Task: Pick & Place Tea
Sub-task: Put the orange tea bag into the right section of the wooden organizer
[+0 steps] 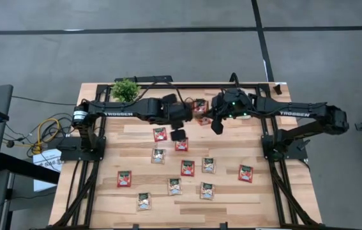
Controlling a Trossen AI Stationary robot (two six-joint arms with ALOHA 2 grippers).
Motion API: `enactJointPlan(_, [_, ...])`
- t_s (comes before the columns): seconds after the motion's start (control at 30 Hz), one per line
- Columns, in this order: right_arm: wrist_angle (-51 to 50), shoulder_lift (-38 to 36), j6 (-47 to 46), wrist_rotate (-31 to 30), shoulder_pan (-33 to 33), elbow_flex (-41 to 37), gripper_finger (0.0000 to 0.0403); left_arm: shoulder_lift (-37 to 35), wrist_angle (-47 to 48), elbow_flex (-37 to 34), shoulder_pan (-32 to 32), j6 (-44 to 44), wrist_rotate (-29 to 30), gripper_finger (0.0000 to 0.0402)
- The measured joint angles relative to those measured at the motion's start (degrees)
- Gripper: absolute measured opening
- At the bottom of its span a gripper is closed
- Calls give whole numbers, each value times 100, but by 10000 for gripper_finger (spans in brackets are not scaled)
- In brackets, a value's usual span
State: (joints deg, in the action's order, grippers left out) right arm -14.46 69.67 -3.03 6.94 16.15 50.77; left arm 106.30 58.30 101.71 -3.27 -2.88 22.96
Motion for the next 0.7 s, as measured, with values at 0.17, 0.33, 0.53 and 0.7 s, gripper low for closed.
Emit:
enactJointPlan(0.17, [1142, 4, -289, 25, 516, -512, 0, -18, 628, -364, -41, -553, 46, 122])
enactJointPlan(0.33, [2171, 25, -601, 43, 1016, -927, 0, -269, 14, -1289, -176, -421, -10, 122])
enactJointPlan(0.53, [3371, 767, -752, 46, 1269, -1046, 0, -798, -428, -2173, -517, -306, -425, 122])
enactJointPlan(0.7, [3845, 1577, -951, 44, 1531, -1046, 0, -1513, -841, -2751, -799, -272, -674, 122])
